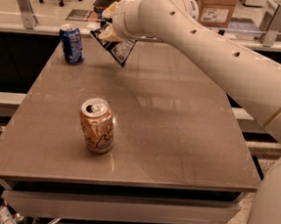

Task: Move blue chip bag near pepsi can

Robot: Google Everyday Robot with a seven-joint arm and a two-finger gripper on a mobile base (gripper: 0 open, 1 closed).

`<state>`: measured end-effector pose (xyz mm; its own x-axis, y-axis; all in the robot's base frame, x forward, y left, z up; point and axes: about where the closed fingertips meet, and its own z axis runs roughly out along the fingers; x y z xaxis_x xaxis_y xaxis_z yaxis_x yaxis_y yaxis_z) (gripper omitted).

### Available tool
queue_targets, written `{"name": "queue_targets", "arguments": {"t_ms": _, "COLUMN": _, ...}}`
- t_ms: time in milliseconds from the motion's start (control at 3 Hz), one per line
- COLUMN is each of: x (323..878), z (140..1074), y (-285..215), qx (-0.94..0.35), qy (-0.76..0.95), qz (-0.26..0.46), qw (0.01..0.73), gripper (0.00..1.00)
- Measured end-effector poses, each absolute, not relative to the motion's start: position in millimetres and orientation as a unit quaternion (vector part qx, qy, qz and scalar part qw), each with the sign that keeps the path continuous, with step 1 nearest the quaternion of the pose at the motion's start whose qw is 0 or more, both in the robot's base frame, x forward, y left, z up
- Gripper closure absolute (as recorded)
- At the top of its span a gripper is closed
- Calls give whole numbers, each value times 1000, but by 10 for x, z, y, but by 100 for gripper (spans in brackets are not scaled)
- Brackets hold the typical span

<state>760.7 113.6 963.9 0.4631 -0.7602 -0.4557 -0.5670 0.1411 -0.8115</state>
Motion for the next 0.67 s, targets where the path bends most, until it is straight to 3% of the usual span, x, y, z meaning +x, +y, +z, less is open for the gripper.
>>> {"name": "queue_targets", "arguments": {"t_ms": 333, "x": 7603, "z": 9631, "y": 1153, "qx": -650, "qy": 510, "qz": -86, "qw": 556, "gripper": 0}}
{"name": "queue_targets", "arguments": {"t_ms": 667, "x": 7603, "z": 9631, "y": 1154, "qx": -650, "qy": 510, "qz": -86, "qw": 556, "gripper": 0}}
